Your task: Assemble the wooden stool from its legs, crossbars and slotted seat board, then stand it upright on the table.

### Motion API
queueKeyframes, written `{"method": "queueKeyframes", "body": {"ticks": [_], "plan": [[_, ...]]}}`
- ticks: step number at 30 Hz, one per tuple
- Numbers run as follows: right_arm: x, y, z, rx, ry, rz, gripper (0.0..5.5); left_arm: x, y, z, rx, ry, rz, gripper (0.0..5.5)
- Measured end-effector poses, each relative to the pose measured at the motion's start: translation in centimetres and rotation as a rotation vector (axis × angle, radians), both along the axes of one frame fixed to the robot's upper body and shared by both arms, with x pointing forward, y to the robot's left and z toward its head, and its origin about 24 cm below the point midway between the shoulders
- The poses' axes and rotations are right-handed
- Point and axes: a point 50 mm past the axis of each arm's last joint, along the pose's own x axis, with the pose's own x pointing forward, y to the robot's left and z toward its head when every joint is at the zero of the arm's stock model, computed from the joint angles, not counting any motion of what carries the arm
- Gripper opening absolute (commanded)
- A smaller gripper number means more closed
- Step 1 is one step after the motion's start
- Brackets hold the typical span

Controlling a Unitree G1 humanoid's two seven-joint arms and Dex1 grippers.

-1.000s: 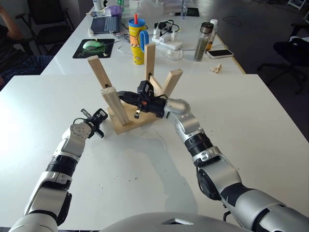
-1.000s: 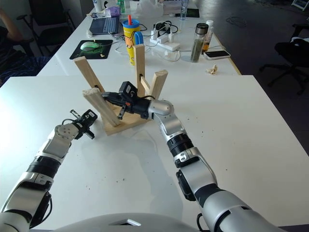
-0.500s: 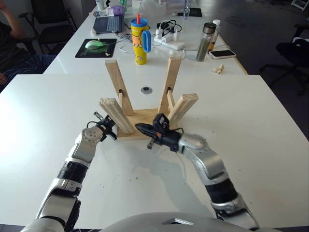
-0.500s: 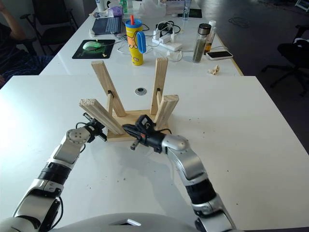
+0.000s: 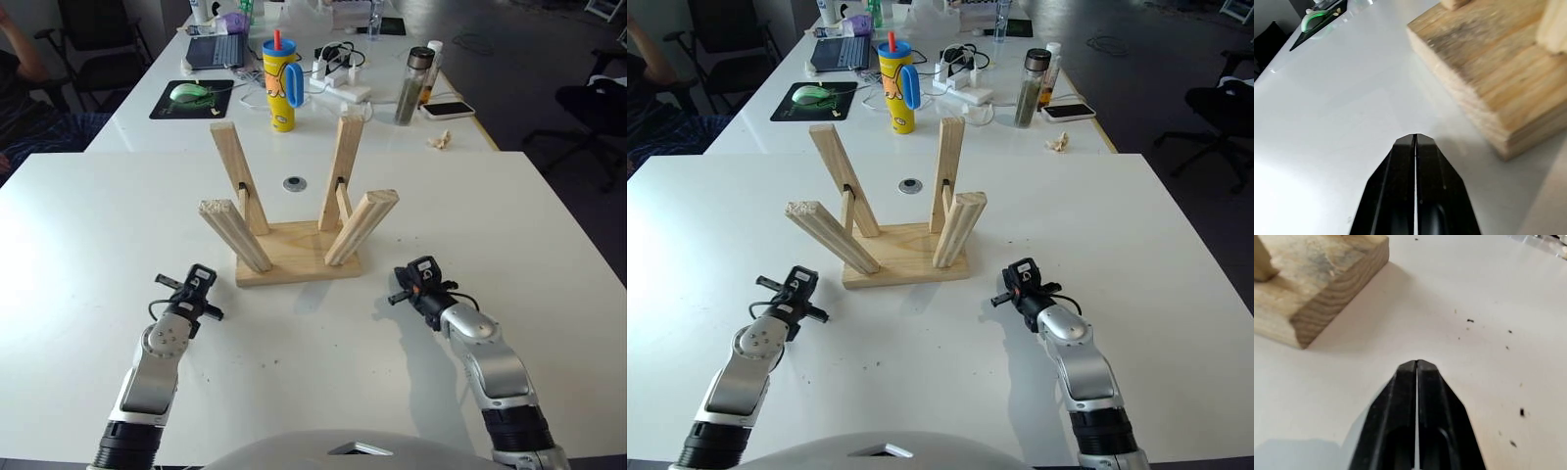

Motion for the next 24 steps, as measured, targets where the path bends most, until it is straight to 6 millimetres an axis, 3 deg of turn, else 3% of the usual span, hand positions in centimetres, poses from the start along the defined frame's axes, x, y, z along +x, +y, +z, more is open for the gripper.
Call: {"method": "queueKeyframes", "body": {"ticks": [5, 8, 15, 24], "plan": [[1.3, 3.5, -0.9, 0.044, 0.008, 0.100, 0.00, 1.5, -0.7, 0.4, -0.038, 0.088, -0.095, 0.01], [1.7, 4.0, -0.9, 0.049, 0.015, 0.130, 0.00, 2.0, -0.4, 0.7, -0.076, 0.122, -0.106, 0.01], [1.3, 2.6, 0.2, 0.112, 0.061, 0.154, 0.00, 0.9, -0.2, 1.5, -0.268, 0.224, -0.147, 0.01], [-0.4, 0.9, 4.6, 0.242, 0.167, 0.232, 0.00, -0.1, 1.2, 6.0, -0.428, 0.290, -0.187, 0.01]]}}
